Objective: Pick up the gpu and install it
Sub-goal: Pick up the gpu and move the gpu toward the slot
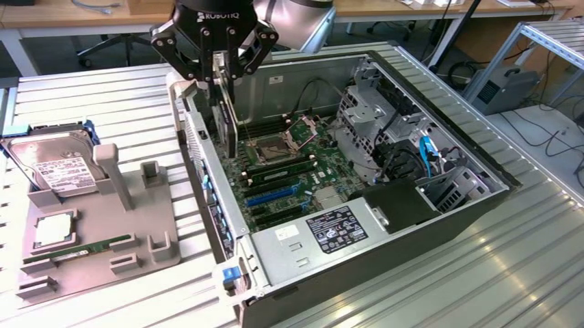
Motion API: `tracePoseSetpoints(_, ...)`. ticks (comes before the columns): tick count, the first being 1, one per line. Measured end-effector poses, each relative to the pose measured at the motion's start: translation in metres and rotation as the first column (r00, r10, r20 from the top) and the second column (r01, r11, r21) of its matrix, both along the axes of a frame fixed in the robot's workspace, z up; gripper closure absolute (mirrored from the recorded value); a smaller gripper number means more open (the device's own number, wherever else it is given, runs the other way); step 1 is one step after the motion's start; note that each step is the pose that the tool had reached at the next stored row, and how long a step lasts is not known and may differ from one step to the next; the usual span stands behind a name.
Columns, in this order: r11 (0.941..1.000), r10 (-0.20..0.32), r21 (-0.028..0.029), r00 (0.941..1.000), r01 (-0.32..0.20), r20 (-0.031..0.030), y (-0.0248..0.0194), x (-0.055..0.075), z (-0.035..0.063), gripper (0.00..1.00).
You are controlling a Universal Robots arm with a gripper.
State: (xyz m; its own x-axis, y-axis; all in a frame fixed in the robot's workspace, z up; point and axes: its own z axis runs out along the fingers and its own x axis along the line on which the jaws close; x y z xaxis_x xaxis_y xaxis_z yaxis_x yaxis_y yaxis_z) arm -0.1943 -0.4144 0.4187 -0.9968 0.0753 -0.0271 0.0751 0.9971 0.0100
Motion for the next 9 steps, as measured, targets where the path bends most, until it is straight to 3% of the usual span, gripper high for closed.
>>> tracePoseSetpoints(9,1.0,0.0,0.0,1.0,0.0,0.0,0.0,0.0063,-0.0019,0.73)
